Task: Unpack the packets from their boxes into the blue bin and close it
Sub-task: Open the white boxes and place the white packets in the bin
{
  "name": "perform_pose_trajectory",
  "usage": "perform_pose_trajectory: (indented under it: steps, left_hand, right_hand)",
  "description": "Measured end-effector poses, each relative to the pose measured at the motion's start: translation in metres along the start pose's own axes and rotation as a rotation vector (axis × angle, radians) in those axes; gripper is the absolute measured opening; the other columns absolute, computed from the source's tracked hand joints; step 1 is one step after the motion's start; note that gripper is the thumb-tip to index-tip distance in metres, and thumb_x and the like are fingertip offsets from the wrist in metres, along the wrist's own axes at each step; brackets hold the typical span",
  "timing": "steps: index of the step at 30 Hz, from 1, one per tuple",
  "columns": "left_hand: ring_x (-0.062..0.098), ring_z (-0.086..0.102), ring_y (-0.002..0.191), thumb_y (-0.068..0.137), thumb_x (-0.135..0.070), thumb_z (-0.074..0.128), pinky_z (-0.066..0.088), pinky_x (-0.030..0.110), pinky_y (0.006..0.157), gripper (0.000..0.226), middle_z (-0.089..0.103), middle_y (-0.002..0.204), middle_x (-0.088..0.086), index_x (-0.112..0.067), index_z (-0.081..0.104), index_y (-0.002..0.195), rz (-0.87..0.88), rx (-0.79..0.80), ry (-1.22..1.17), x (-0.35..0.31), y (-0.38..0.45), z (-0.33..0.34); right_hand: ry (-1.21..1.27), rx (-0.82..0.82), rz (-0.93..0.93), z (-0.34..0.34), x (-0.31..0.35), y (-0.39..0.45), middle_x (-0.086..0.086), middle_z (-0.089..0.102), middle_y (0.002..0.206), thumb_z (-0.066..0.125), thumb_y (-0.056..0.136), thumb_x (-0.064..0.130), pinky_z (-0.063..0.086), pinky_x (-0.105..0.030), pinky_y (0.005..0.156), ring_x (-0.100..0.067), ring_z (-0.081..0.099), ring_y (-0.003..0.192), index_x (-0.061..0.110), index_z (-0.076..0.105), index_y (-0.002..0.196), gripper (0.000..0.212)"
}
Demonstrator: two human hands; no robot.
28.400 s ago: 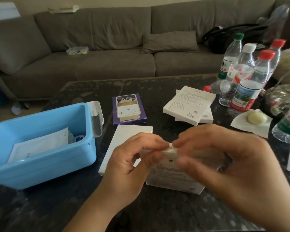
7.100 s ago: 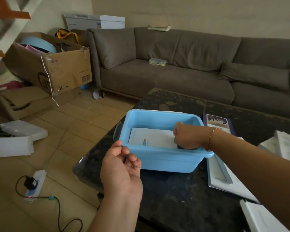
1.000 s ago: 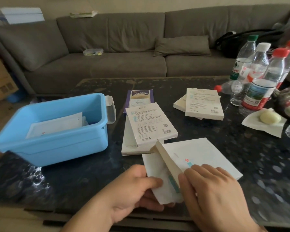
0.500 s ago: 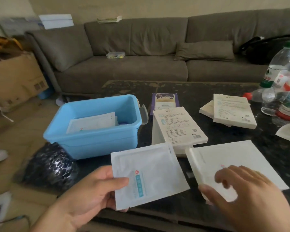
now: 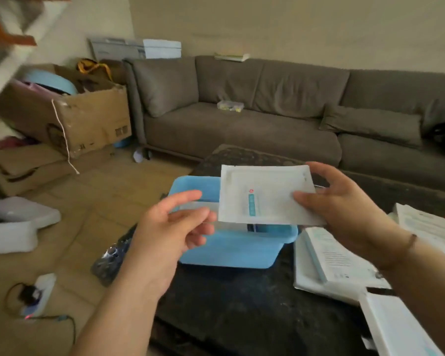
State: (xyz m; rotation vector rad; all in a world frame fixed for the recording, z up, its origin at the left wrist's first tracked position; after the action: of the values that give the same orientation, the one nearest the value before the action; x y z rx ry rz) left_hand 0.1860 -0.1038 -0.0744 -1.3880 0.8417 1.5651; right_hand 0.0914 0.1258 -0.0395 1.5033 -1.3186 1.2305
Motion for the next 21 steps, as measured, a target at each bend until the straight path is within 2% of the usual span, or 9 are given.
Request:
perform_pose_trajectory:
  steps: [2, 6, 10, 11, 14, 16, 18, 21]
  left_hand:
    - [0.011, 0.068, 0.057, 0.09, -0.004, 0.064, 0.052, 0.021, 0.05, 0.021, 0.075, 0.073, 0.006, -0.019, 0.069, 0.104, -0.014, -0.095, -0.151, -0.006, 0.009, -0.014]
    - [0.009, 0.066, 0.052, 0.096, -0.009, 0.057, 0.052, 0.018, 0.045, 0.012, 0.073, 0.067, 0.004, -0.014, 0.067, 0.099, -0.063, -0.145, -0.387, -0.012, 0.014, -0.029]
    - [0.009, 0.065, 0.051, 0.098, -0.016, 0.054, 0.052, 0.018, 0.045, 0.012, 0.072, 0.068, 0.004, -0.013, 0.066, 0.099, -0.093, -0.126, -0.485, -0.014, 0.016, -0.036]
    - [0.01, 0.066, 0.052, 0.098, -0.017, 0.054, 0.052, 0.018, 0.045, 0.013, 0.072, 0.068, 0.004, -0.013, 0.066, 0.099, -0.093, -0.123, -0.501, -0.015, 0.016, -0.038]
    - [0.011, 0.066, 0.053, 0.098, -0.018, 0.054, 0.053, 0.019, 0.046, 0.014, 0.072, 0.071, 0.006, -0.011, 0.066, 0.1, -0.084, -0.095, -0.522, -0.016, 0.016, -0.038]
    - [0.011, 0.067, 0.054, 0.098, -0.019, 0.054, 0.053, 0.02, 0.047, 0.015, 0.073, 0.071, 0.006, -0.011, 0.067, 0.1, -0.089, -0.087, -0.524, -0.016, 0.016, -0.039]
    - [0.011, 0.067, 0.055, 0.098, -0.02, 0.054, 0.053, 0.02, 0.046, 0.015, 0.073, 0.071, 0.006, -0.011, 0.067, 0.099, -0.094, -0.091, -0.521, -0.016, 0.016, -0.038]
    - [0.01, 0.066, 0.054, 0.099, -0.021, 0.053, 0.052, 0.019, 0.046, 0.017, 0.072, 0.069, 0.005, -0.011, 0.066, 0.095, -0.094, -0.095, -0.526, -0.019, 0.014, -0.036]
  right_hand:
    - [-0.01, 0.008, 0.039, 0.019, 0.002, 0.027, -0.011, 0.057, 0.129, 0.07, 0.086, 0.007, 0.062, -0.045, 0.066, -0.03, 0.069, 0.094, 0.029, 0.039, 0.14, 0.066]
    - [-0.088, 0.058, 0.143, 0.063, -0.006, 0.055, -0.014, 0.053, 0.128, 0.068, 0.087, 0.004, 0.06, -0.035, 0.049, -0.025, 0.067, 0.086, 0.024, 0.032, 0.144, 0.071]
    - [-0.108, 0.137, 0.237, 0.09, -0.02, 0.067, -0.017, 0.055, 0.126, 0.069, 0.087, 0.004, 0.061, -0.049, 0.072, -0.031, 0.066, 0.099, 0.023, 0.033, 0.142, 0.068]
    - [-0.121, 0.149, 0.249, 0.095, -0.022, 0.069, -0.017, 0.055, 0.125, 0.069, 0.086, 0.004, 0.061, -0.05, 0.072, -0.031, 0.066, 0.098, 0.023, 0.034, 0.142, 0.068]
    - [-0.199, 0.168, 0.26, 0.105, -0.023, 0.072, -0.015, 0.056, 0.121, 0.07, 0.086, 0.005, 0.062, -0.04, 0.061, -0.026, 0.065, 0.088, 0.023, 0.031, 0.145, 0.073]
    - [-0.304, 0.2, 0.249, 0.109, -0.022, 0.071, -0.012, 0.057, 0.12, 0.071, 0.087, 0.011, 0.061, -0.037, 0.062, -0.024, 0.064, 0.088, 0.022, 0.028, 0.147, 0.074]
    - [-0.455, 0.222, 0.213, 0.107, -0.018, 0.068, -0.009, 0.059, 0.109, 0.069, 0.089, 0.022, 0.058, -0.034, 0.062, -0.021, 0.064, 0.082, 0.019, 0.027, 0.145, 0.07]
    - [-0.653, 0.246, 0.156, 0.091, -0.001, 0.057, -0.015, 0.069, 0.094, 0.069, 0.089, 0.033, 0.061, -0.039, 0.065, -0.026, 0.068, 0.07, 0.017, 0.024, 0.147, 0.074]
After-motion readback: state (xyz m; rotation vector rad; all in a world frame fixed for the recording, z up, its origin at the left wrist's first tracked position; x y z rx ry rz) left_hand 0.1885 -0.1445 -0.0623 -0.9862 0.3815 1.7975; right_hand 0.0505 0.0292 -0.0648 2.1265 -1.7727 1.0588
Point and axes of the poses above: each hand's wrist, its own y-axis towards the middle knuckle, its own z-axis out of the palm, x = y × z, the point moved 1 cm from there along y, towards the middle knuckle
